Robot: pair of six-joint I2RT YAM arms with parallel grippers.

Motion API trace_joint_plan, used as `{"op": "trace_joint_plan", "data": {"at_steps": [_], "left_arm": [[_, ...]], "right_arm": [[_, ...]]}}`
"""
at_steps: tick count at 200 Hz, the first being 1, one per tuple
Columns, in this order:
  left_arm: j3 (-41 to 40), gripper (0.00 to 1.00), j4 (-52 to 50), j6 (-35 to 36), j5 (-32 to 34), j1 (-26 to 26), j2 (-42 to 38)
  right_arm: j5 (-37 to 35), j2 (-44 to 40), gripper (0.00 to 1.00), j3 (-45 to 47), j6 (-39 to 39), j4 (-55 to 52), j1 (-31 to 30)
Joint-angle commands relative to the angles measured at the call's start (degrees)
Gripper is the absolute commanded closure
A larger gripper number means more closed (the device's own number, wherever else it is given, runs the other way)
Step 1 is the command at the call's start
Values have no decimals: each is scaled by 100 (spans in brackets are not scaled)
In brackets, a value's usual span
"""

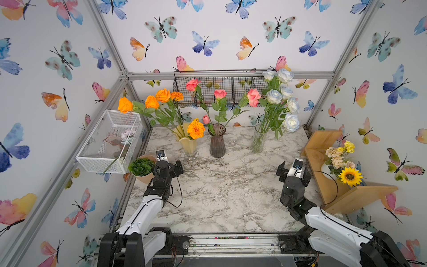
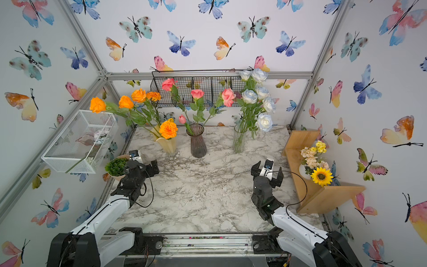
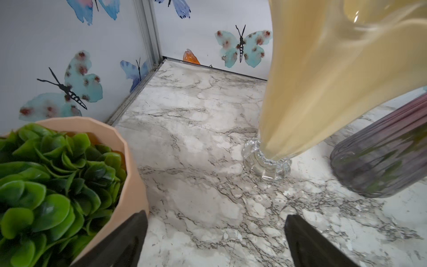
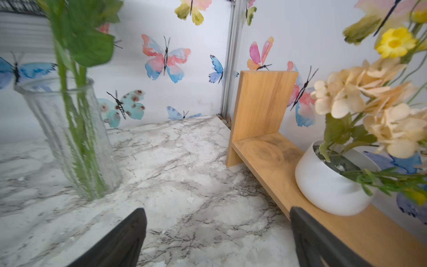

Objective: Arrange the flowers in different vases according to their colors
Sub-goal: Reset both arms

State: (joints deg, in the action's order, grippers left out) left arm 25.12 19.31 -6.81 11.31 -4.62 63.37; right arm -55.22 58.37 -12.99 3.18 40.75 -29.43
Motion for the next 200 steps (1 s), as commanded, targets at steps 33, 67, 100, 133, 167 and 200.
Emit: {"op": "trace_joint_plan", "data": {"at_steps": [33,67,100,133,167,200], "left_arm": [[-747,1,2279,603,-131,316,753],[-639,1,2353,398,-844,843,1181],[-634,1,2518,488,-1761,902,1252],[-694,1,2798,389,-1789,908,1341],[-766,1,3012,598,-1332,544,1324],[-898,1,2644,759,-448,130,490]], "right_arm": [[708,1193,1,470,-466,2359,623],[1111,2259,1,587,-573,3611,842],[1537,3347,1,365,-1050,4681,1006],[1834,2911,1,385,-648,3846,1088],[1883,2844,1,687,-677,4358,1089],[1828,2832,1,859,-678,4694,1089]]}}
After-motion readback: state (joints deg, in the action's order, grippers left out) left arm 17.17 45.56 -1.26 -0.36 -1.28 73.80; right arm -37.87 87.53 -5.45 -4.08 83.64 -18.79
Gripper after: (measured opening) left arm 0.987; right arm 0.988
